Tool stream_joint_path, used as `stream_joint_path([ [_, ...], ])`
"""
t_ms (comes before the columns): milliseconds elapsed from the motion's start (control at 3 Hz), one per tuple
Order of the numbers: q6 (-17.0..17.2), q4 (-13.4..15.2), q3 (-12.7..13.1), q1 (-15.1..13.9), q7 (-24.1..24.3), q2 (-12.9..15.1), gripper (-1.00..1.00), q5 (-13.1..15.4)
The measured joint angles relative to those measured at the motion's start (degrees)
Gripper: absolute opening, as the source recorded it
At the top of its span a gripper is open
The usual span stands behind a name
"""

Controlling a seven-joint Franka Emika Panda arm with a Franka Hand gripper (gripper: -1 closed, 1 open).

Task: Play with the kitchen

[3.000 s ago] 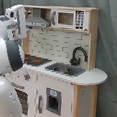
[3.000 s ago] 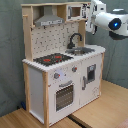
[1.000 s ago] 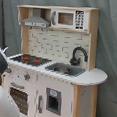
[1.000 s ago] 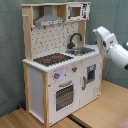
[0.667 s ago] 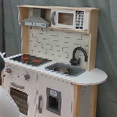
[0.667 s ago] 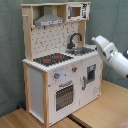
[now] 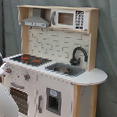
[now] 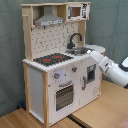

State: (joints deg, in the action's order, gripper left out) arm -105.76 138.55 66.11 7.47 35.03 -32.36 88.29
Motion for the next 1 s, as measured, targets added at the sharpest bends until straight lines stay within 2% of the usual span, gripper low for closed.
stream_joint_path([
  [333,-0.8,0.5,3.0,-3.7,-3.1,1.7,1.0,1.1],
  [1000,-5.5,0.4,7.1,-10.7,-10.7,4.6,1.0,3.5],
])
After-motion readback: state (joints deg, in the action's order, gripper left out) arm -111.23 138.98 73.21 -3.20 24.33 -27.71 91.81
